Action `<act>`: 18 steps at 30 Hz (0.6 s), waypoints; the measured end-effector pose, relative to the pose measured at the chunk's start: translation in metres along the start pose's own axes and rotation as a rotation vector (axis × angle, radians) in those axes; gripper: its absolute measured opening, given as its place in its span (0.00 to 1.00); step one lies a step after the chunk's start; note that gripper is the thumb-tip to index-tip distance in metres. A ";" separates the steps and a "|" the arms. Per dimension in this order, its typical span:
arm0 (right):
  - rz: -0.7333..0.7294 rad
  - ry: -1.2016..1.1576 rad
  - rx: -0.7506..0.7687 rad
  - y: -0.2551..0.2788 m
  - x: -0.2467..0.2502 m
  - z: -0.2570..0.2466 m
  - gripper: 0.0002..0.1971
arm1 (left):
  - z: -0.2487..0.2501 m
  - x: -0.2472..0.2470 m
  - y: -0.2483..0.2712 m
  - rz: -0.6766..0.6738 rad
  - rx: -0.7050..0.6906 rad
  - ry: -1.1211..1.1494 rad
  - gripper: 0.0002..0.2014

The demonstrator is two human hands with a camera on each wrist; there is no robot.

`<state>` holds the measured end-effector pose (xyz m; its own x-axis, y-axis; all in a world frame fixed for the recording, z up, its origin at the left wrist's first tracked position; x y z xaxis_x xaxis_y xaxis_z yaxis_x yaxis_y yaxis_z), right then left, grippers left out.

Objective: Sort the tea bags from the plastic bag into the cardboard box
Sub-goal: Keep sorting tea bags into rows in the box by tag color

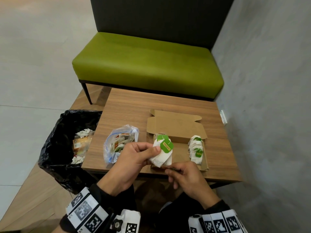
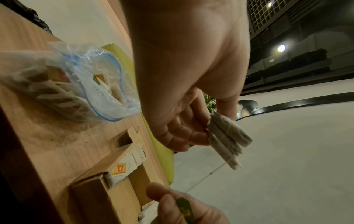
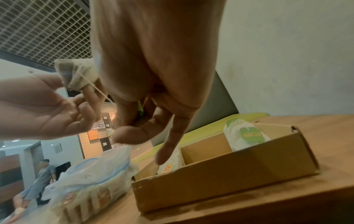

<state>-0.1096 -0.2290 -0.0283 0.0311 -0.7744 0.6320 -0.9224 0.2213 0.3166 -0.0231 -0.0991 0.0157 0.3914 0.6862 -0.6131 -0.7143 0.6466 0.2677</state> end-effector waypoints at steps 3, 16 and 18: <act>-0.032 0.103 0.050 -0.002 0.004 0.000 0.10 | -0.003 0.000 0.002 -0.012 0.027 -0.008 0.06; -0.089 -0.217 0.157 0.000 0.050 -0.050 0.23 | -0.021 -0.006 0.008 -0.114 0.139 -0.260 0.09; -0.012 -0.255 0.151 -0.003 0.057 -0.046 0.23 | -0.020 -0.004 0.007 -0.100 0.125 -0.268 0.11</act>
<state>-0.0878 -0.2464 0.0394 -0.0378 -0.9047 0.4244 -0.9699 0.1354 0.2023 -0.0415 -0.1046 0.0050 0.6073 0.6696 -0.4277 -0.5940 0.7401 0.3153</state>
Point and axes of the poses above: each hand's wrist, its own y-axis away from the middle knuckle, its own x-axis out of the back of the hand, z = x × y, the point moved 9 cm from there along -y, towards the middle knuckle, and after that the axes turned 15 degrees about y, right-handed, at the moved point
